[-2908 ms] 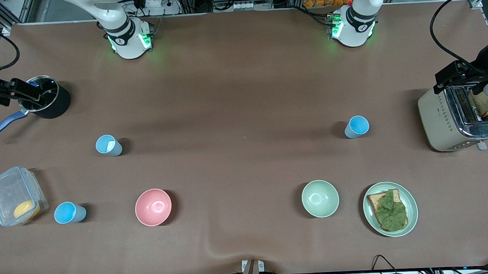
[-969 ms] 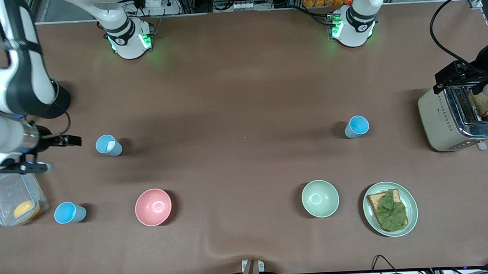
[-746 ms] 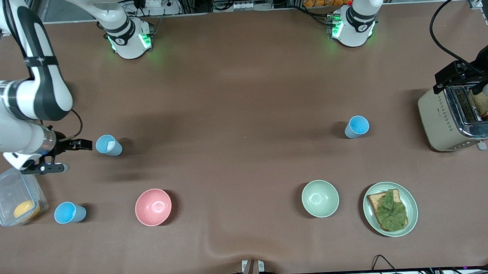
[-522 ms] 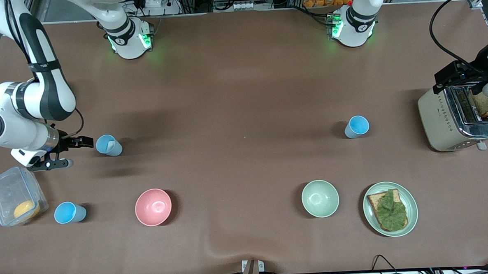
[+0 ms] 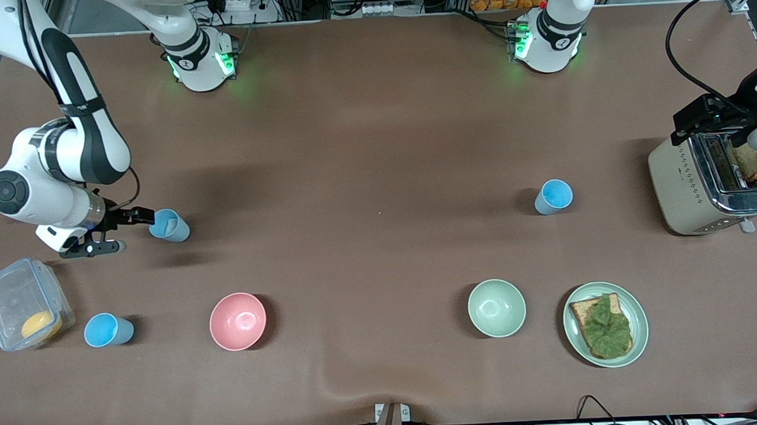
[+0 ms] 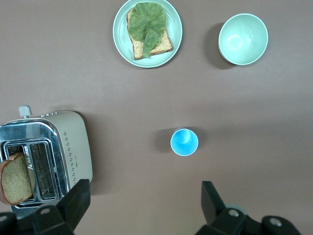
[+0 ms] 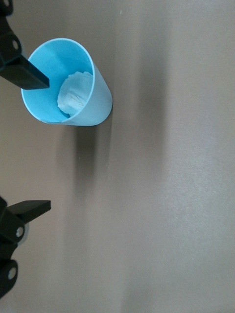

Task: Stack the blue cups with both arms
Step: 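Close the right gripper on the cup rim and lift it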

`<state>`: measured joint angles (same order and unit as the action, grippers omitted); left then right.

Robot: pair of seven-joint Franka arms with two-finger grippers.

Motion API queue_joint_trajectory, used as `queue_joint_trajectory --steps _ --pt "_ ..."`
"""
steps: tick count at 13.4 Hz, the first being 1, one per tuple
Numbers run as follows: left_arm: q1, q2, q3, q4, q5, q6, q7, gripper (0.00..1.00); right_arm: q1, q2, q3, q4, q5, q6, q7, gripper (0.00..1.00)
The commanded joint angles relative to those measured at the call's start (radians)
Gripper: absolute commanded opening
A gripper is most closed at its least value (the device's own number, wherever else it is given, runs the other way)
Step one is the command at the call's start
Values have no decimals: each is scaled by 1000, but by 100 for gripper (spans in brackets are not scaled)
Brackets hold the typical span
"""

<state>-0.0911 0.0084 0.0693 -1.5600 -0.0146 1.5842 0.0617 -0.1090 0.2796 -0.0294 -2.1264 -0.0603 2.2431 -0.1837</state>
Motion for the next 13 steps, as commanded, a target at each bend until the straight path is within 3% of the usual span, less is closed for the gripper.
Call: queue_joint_trajectory --steps 1,3,4,5,7,9,13 --pt "4 -5 -2 0 4 0 -5 100 -15 33 14 -4 0 12 -6 100" --pt "4 -5 -2 0 4 0 -6 100 -9 50 14 0 26 12 -6 100" --pt "4 -5 -2 0 4 0 -6 100 -5 56 14 0 37 12 -6 94" --pt "4 -5 -2 0 4 0 -5 100 2 64 14 2 40 13 1 77" --pt "4 -5 0 0 4 0 -5 100 5 70 14 2 80 10 3 34" --pt "5 -5 -2 0 2 0 -6 100 8 72 14 3 86 4 4 0" --pt "5 -5 0 0 2 0 -5 100 14 72 14 31 86 -14 3 0"
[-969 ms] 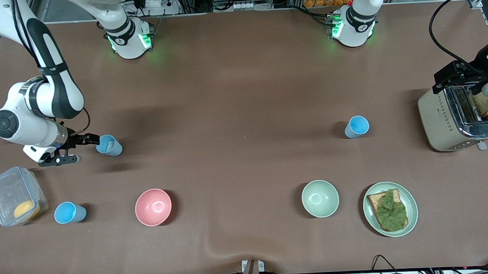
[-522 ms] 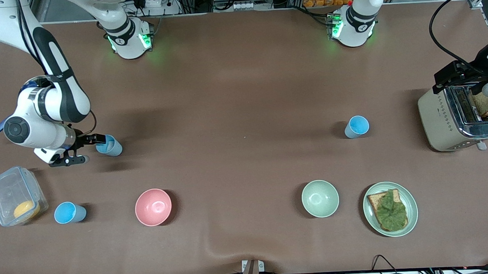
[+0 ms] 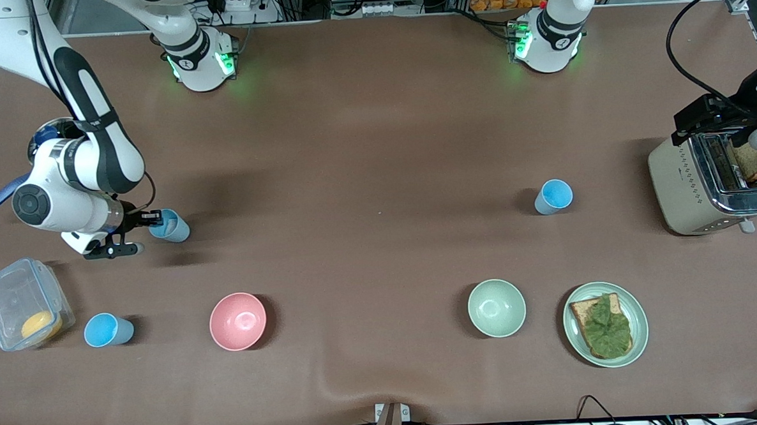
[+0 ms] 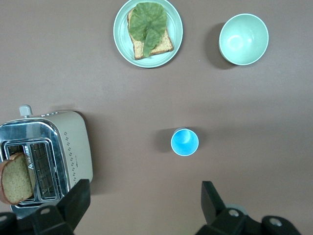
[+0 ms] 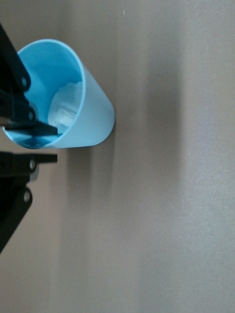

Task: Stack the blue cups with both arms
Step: 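Close the right gripper on the cup rim and lift it, then carry the cup with the right gripper to the table middle and lower it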

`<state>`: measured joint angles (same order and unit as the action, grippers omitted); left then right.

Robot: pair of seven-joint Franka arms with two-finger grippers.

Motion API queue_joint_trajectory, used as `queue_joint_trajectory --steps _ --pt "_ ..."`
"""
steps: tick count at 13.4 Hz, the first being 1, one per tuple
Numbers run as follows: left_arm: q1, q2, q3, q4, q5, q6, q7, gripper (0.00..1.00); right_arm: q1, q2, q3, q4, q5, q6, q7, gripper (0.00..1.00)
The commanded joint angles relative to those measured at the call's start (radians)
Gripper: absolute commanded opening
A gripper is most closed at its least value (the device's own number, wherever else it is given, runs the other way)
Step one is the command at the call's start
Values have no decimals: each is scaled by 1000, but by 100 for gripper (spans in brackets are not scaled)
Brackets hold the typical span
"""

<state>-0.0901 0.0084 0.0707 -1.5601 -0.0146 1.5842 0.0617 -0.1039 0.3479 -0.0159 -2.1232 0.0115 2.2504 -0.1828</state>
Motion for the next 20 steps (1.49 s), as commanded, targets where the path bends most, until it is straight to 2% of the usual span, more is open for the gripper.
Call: queue_joint_trajectory --steps 1,3,5,7,9,12,14,17,20 --pt "4 -5 -2 0 2 0 -5 100 29 2 1 38 15 -34 0 0" --pt "4 -5 -2 0 2 0 -5 100 70 -3 1 80 15 -98 17 0" --pt "4 -5 -2 0 2 0 -5 100 140 -1 2 153 25 -191 119 0" --pt "4 -5 -2 0 2 0 -5 100 246 -1 2 209 86 -245 233 0" --pt "4 -5 -2 0 2 0 -5 100 387 23 1 265 117 -249 438 0" --pt "3 -5 -2 0 2 0 -5 100 586 129 1 408 134 -244 739 0" --pt "3 -5 -2 0 2 0 -5 100 683 227 1 529 166 -241 894 0" --pt "4 -5 -2 0 2 0 -5 100 795 341 1 659 203 -226 1003 0" --pt "4 -5 -2 0 2 0 -5 100 854 381 5 687 313 -96 1036 0"
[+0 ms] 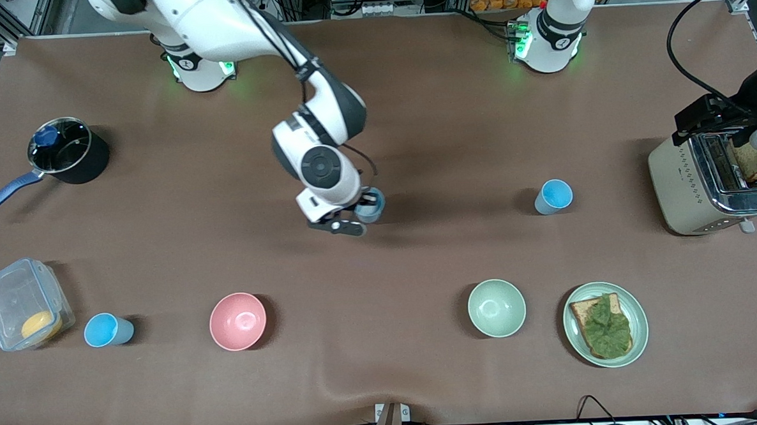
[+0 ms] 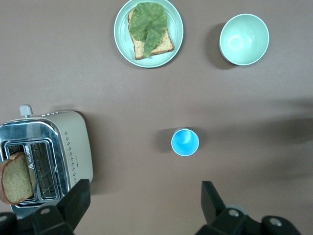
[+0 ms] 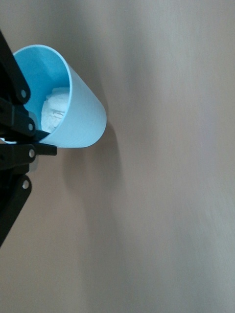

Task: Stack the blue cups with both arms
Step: 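Carry the cup with the right gripper to the table middle and lower it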

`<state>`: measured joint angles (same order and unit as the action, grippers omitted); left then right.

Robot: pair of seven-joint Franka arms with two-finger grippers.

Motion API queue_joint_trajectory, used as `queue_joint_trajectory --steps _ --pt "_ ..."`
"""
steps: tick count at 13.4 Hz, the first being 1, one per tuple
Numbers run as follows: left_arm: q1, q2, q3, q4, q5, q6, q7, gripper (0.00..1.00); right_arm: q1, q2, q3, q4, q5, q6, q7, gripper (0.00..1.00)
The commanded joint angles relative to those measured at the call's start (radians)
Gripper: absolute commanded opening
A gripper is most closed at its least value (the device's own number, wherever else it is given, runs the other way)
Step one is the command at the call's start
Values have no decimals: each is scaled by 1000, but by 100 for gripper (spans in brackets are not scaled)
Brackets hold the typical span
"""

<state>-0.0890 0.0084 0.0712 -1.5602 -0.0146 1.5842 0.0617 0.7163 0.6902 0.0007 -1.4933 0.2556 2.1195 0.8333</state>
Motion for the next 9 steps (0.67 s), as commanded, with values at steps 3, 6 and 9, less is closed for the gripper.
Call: queue_joint_trajectory --steps 3,6,9 --pt "3 -5 -1 0 2 0 -5 100 75 90 -11 99 160 115 21 0" --pt "3 -5 -1 0 2 0 -5 100 97 129 -11 130 182 160 24 0" --pt "3 -5 -1 -1 2 0 -5 100 112 144 -10 130 191 211 23 0"
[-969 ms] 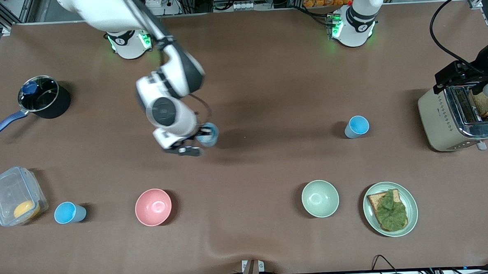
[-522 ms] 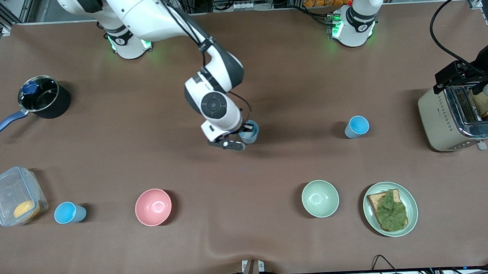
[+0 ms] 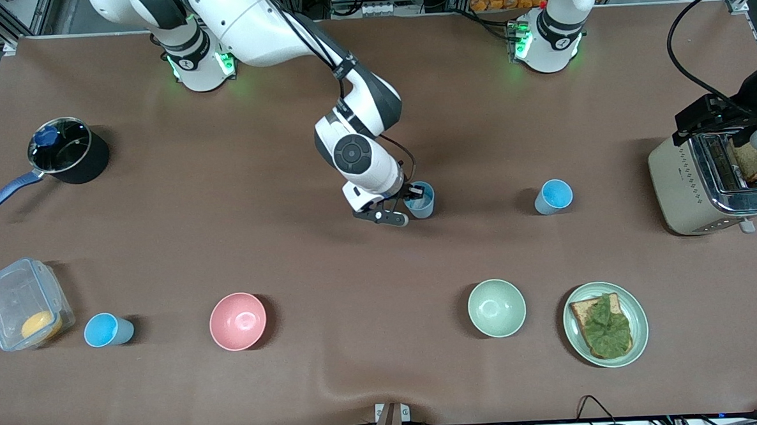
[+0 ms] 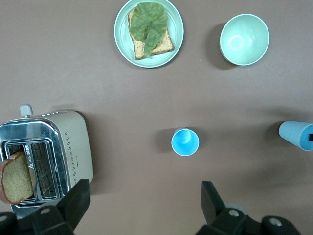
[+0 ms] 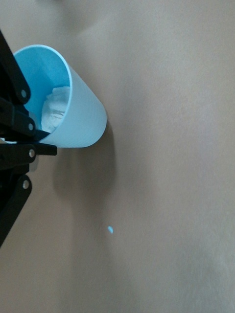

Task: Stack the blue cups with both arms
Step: 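Carry the cup with the right gripper to the table middle and lower it, then open the right gripper to release the cup upright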

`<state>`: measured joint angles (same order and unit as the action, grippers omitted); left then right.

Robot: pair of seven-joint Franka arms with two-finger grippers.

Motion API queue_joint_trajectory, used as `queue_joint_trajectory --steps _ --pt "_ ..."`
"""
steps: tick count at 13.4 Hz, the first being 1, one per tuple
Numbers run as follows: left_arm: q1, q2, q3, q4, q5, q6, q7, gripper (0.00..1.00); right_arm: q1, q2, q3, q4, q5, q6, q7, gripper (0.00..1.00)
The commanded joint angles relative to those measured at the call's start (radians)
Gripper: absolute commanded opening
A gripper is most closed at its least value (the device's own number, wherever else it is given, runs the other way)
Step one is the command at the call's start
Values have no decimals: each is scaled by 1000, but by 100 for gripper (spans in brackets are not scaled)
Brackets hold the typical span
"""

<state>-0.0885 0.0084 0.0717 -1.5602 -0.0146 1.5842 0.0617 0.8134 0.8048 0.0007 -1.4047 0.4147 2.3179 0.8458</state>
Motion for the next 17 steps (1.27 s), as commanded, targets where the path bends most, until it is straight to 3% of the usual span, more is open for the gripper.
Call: queue_joint_trajectory --steps 1,2,3,4,6,11,17 --pt "3 -5 -1 -1 2 -1 -5 100 15 34 -10 46 32 26 10 0" --pt "3 -5 -1 -1 2 -1 -5 100 16 36 -10 46 33 37 9 0" --pt "3 -5 -1 -1 2 -1 -5 100 15 36 -10 47 41 37 9 11" --pt "3 -5 -1 -1 2 -1 -5 100 16 36 -10 50 52 38 13 60" --pt "3 -5 -1 -1 2 -1 -5 100 24 34 -10 52 52 38 16 100" --pt "4 -5 -1 -1 2 -1 -5 100 -25 -9 -7 70 55 -23 1 100" --pt "1 -2 -3 -1 -5 2 -5 100 -189 -139 -16 113 42 -401 -101 100"
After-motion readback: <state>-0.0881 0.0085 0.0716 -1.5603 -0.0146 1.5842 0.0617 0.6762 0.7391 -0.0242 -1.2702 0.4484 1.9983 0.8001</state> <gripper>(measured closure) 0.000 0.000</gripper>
